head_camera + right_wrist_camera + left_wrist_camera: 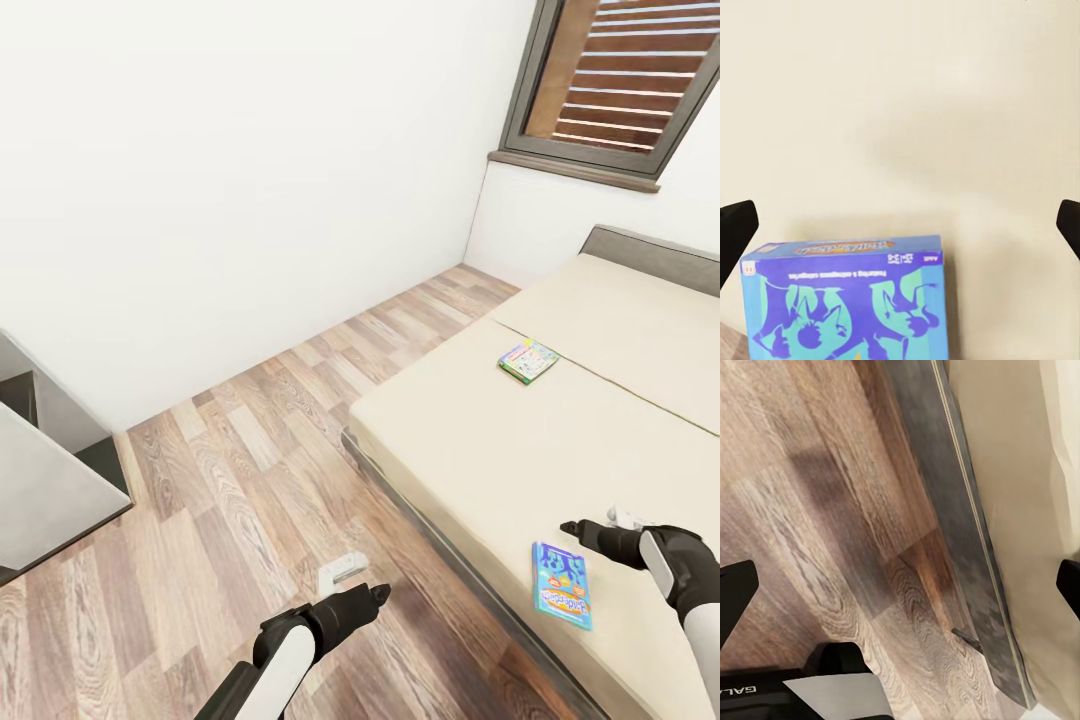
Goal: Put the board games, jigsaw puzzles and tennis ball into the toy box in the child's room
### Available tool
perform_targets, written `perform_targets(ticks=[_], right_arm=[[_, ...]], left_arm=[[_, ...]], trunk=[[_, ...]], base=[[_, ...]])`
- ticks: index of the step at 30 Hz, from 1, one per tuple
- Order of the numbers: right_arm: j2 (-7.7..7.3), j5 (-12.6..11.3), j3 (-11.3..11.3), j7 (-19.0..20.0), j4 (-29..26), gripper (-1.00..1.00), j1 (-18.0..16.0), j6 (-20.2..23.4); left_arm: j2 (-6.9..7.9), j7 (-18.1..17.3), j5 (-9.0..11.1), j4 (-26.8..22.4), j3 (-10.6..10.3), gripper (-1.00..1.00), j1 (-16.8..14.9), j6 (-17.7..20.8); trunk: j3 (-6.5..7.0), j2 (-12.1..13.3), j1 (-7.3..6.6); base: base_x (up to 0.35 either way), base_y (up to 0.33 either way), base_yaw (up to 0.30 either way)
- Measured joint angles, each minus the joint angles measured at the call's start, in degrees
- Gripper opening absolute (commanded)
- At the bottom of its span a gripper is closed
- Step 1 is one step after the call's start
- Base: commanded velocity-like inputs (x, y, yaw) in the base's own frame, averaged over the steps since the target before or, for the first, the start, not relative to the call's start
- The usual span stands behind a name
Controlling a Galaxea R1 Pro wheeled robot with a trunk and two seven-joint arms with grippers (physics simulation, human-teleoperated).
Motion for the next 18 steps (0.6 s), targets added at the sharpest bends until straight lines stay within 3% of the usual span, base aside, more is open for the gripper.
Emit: perform_targets(ticks=[6,10,12,13,17,18], right_arm=[[-0.12,0.0,-0.1,0.4,-1.8,1.00,0.3,0.0],[-0.50,0.0,-1.0,2.2,-6.5,1.00,1.5,0.1],[-1.33,0.0,-3.8,5.9,-12.3,1.00,4.5,0.4],[-1.33,0.0,-3.8,6.0,-12.4,1.00,4.5,0.4],[-1.93,0.0,-9.2,11.3,-20.1,1.00,8.2,1.2],[-1.92,0.0,-9.2,11.3,-20.2,1.00,8.3,1.3]], left_arm=[[0.00,0.0,0.0,0.0,0.0,1.00,0.0,0.0],[0.00,0.0,0.0,0.0,0.0,1.00,0.0,0.0],[-0.06,0.0,0.0,0.4,0.0,1.00,0.0,0.0],[-0.06,0.0,0.0,0.4,0.0,1.00,0.0,0.0],[-0.19,-0.1,0.2,3.2,0.3,1.00,-0.3,-0.1],[-0.20,-0.1,0.2,3.2,0.3,1.00,-0.3,-0.1]], trunk=[[0.00,0.0,0.00],[0.00,0.0,0.00],[0.00,0.0,0.00],[0.00,0.0,0.00],[0.00,0.0,0.00],[0.00,0.0,0.00]], base=[[0.000,0.000,0.000],[0.000,0.000,0.000],[0.000,0.000,0.000],[0.000,0.000,0.000],[0.000,0.000,0.000],[0.000,0.000,0.000]])
